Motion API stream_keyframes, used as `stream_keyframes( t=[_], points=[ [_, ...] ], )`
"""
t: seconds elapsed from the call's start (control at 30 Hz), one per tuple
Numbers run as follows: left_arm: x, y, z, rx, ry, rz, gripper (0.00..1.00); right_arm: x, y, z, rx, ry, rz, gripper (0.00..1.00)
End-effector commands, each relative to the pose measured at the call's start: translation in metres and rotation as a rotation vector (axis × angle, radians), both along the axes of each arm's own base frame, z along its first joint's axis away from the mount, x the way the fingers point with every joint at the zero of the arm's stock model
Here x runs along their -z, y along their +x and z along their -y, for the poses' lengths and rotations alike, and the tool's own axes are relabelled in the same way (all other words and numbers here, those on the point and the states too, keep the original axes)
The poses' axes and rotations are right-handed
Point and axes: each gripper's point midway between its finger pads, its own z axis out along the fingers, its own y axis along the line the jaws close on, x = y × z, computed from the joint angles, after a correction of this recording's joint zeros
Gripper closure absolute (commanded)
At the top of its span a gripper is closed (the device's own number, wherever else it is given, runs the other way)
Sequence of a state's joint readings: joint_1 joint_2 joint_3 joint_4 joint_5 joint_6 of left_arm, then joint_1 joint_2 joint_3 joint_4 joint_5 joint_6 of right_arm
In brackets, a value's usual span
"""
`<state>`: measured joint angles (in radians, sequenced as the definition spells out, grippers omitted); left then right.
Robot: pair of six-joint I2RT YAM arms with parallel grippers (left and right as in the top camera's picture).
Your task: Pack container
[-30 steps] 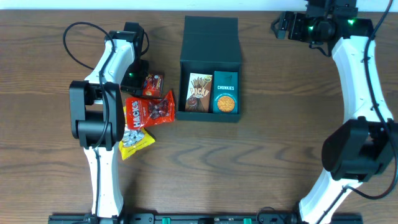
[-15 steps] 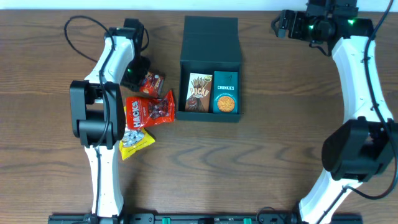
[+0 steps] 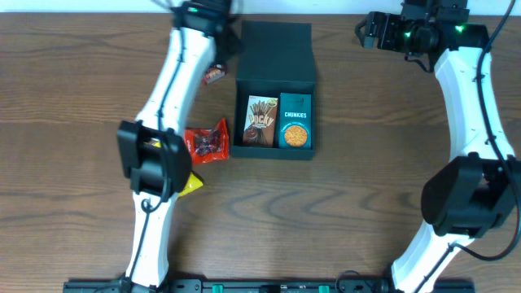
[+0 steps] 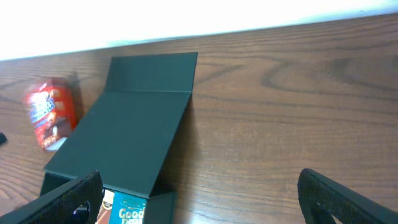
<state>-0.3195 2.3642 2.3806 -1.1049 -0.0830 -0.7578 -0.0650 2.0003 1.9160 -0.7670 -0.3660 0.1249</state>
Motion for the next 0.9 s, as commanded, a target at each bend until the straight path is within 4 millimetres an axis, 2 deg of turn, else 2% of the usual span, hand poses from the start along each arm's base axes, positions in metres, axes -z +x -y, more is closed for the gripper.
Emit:
stream_keyframes(
  t=[0.0,0.13,0.27,0.4,0.47,0.7,0.87],
  points=[
    [-0.009,-0.009,0.023,0.157,0.095,0.018,0.24,-0.012,0.0,0.003,0.001,-0.01,0.025,0.01],
    [-0.013,-0.005,0.017,0.134,0.165,0.049,0.15,-0.011,-0.001,0.003,0.001,-0.009,0.019,0.01],
    [-0.016,0.005,0.001,0.09,0.165,0.072,0.09,-0.01,-0.002,0.003,0.001,-0.009,0.016,0.01],
    [-0.022,0.027,-0.02,0.02,0.173,0.143,0.05,-0.01,-0.002,0.003,0.001,-0.009,0.012,0.01],
    [-0.017,0.038,-0.027,-0.003,0.181,0.169,0.04,-0.01,-0.002,0.003,0.001,-0.01,0.012,0.01],
    [0.041,0.057,-0.041,-0.062,0.171,0.123,0.02,-0.008,-0.004,0.003,0.0,-0.009,0.002,0.01],
    [0.068,0.072,-0.042,-0.071,0.168,0.135,0.04,-0.007,-0.005,0.003,0.0,-0.008,-0.003,0.01]
  ],
)
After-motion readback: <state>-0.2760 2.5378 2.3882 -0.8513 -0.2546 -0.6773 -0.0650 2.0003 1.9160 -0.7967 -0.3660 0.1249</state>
